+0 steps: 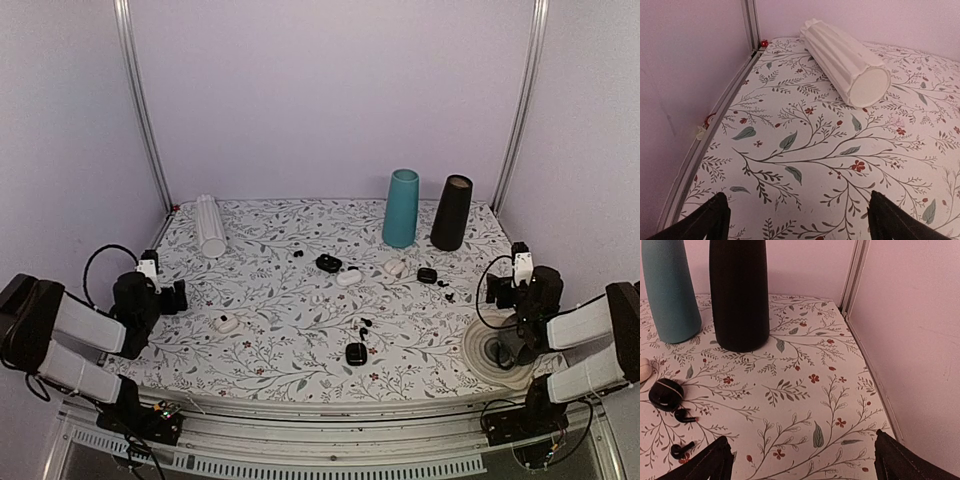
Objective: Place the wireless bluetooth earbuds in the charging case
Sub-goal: Pick up the charging case from the center of the board.
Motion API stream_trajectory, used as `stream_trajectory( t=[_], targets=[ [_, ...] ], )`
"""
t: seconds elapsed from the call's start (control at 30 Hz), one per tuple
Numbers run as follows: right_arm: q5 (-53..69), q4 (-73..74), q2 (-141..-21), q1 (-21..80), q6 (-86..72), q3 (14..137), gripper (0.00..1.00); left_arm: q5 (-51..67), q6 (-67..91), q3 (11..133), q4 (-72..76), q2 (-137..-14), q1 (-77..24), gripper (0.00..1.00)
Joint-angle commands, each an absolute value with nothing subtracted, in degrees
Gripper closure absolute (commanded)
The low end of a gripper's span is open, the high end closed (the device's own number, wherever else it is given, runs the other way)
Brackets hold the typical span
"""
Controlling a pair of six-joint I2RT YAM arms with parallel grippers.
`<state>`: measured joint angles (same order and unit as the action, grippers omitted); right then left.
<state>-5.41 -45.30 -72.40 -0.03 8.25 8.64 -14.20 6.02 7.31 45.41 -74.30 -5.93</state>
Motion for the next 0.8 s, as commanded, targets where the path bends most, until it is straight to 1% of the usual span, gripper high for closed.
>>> stream_trajectory(
  t=[0.0,0.27,0.4,0.5,0.57,0.6,0.63,0.7,0.73,0.77],
  targets=[
    [-5.3,-60.0,-79.6,0.7,5.8,10.3,0.01,-14.5,1.8,9.7,61.0,-81.4,-5.3,0.04],
    [-5.2,-70.7,-86.2,1.1,4.1,11.6,0.01,-14.7,-1.0,11.6,71.9,-88.0,-4.9,0.04],
    [-5.1,-73.3,-87.2,1.2,3.6,11.9,0.01,-14.9,-1.7,12.1,74.7,-88.9,-4.8,0.04],
    [-5.2,-74.4,-87.6,1.2,3.3,12.1,0.01,-19.3,-1.7,12.1,76.2,-88.4,-5.5,0.04],
    [-5.4,-75.1,-87.6,1.2,3.1,12.0,0.01,-19.6,-1.4,11.9,75.8,-87.5,-5.7,0.04],
    [-5.9,-75.6,-87.1,1.3,3.0,11.8,0.01,-20.0,-1.7,11.7,77.8,-87.7,-5.8,0.04],
    [-6.0,-75.1,-85.9,1.4,3.1,11.8,0.01,-20.7,-2.6,11.1,79.5,-88.0,-6.2,0.04],
    [-6.9,-67.9,-81.6,2.0,3.2,14.1,0.01,-21.3,-3.3,10.1,81.9,-87.5,-6.6,0.04],
    [-7.4,-60.0,-79.2,2.4,3.5,17.6,0.01,-26.2,-4.7,10.4,81.5,-86.7,-8.5,0.04],
    [-7.4,-54.2,-77.0,2.8,3.7,20.5,0.01,-32.9,-6.3,13.5,77.2,-84.5,-11.0,0.04]
  ],
)
